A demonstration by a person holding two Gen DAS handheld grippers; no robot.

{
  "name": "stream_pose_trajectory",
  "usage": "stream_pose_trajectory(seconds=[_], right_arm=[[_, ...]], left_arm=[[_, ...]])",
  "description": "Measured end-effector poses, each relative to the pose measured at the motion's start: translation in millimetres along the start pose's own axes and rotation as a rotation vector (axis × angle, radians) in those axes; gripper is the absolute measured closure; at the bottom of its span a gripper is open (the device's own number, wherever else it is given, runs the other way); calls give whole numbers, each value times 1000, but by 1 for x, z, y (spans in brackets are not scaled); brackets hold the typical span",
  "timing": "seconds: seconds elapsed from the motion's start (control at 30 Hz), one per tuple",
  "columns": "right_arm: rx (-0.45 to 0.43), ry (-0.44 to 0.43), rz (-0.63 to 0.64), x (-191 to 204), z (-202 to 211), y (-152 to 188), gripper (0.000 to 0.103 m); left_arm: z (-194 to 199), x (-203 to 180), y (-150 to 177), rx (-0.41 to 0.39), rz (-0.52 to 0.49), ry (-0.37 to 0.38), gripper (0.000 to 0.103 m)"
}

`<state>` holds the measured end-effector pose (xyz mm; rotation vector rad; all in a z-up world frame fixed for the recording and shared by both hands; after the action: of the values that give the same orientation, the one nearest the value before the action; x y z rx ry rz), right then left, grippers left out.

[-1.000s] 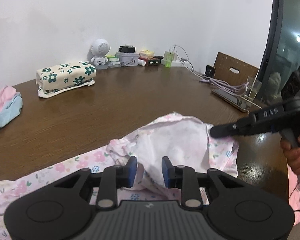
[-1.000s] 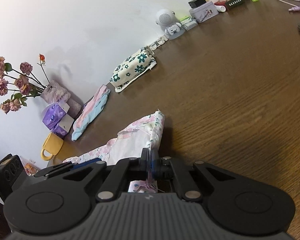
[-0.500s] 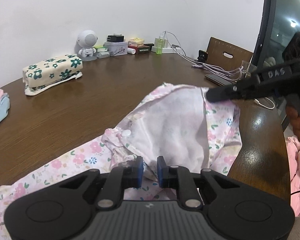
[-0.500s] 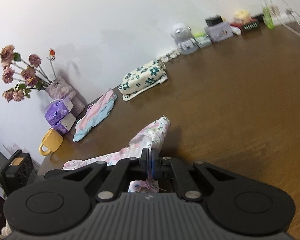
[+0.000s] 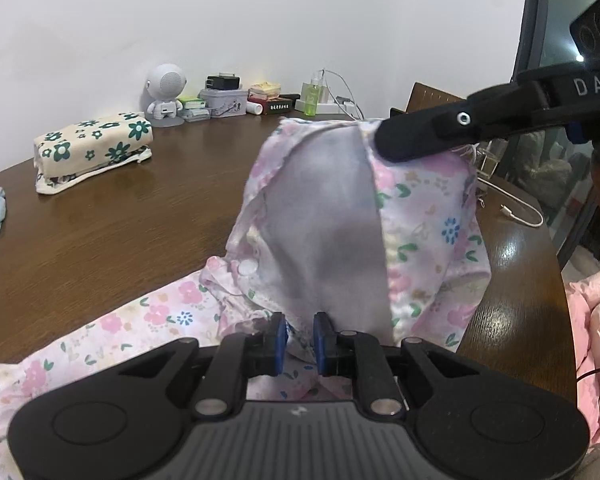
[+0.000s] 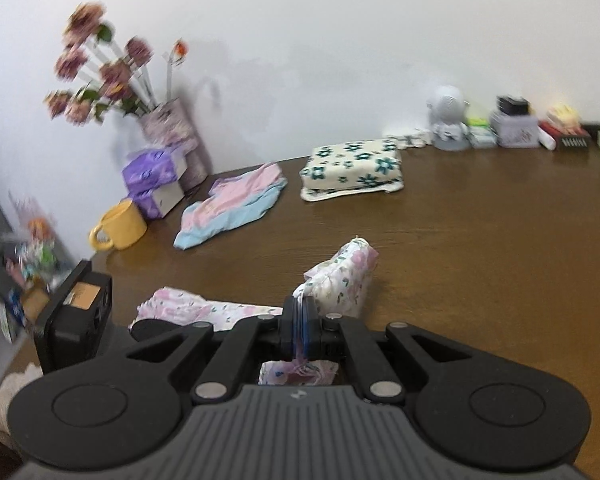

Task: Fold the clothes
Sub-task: 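Fold the lifted dress section over the bundle with the right gripper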

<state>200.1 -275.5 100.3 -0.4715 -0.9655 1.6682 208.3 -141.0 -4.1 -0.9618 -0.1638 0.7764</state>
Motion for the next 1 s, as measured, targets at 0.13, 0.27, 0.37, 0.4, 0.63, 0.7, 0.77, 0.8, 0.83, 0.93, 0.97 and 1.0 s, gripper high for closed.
stream_pose_trajectory(seconds=[0.13, 0.27, 0.37, 0.4, 0.63, 0.7, 0.77, 0.8, 0.83, 0.93, 0.97, 1.0], right_arm=[[12, -2, 61, 17, -3, -2, 101], [24, -11, 88, 26, -6, -3, 101], [34, -18, 110, 33, -8, -2, 101], [38, -18, 118, 36, -9, -1, 101], [60, -31, 170, 51, -16, 4, 101], [76, -35, 182, 56, -22, 7, 101], [93, -42, 189, 61, -28, 9, 101], [101, -44, 195, 64, -31, 10, 101], [110, -46, 203, 67, -34, 11, 101], [141, -54, 232, 77, -42, 15, 101], [151, -55, 240, 80, -45, 17, 101], [161, -55, 248, 83, -47, 19, 101]], left_arm=[[15, 1, 3, -7, -20, -2, 83], [15, -2, 6, 9, -35, 28, 85], [5, -8, 6, 20, -44, 29, 83], [2, -9, 5, 23, -45, 27, 83], [33, -2, 14, -3, -48, -31, 70], [45, 3, 18, -12, -36, -60, 69], [56, 7, 23, -25, -16, -77, 64], [61, 9, 25, -35, -3, -85, 64], [66, 12, 26, -45, 10, -93, 62], [81, 21, 29, -84, 56, -99, 55], [86, 25, 29, -97, 73, -98, 54], [89, 28, 29, -107, 87, -98, 54]])
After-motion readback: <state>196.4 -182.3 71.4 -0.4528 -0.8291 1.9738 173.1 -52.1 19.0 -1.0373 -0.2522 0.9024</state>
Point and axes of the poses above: each gripper's, at about its wrist camera, not at the fingertips, and z roughly against the way its jaws point, x to its left, y to its underside, the point moved 5 cm from there along -z, roughly the way its jaws point, and after that the axes turned 7 degrees about y, right-handed, at the moved point
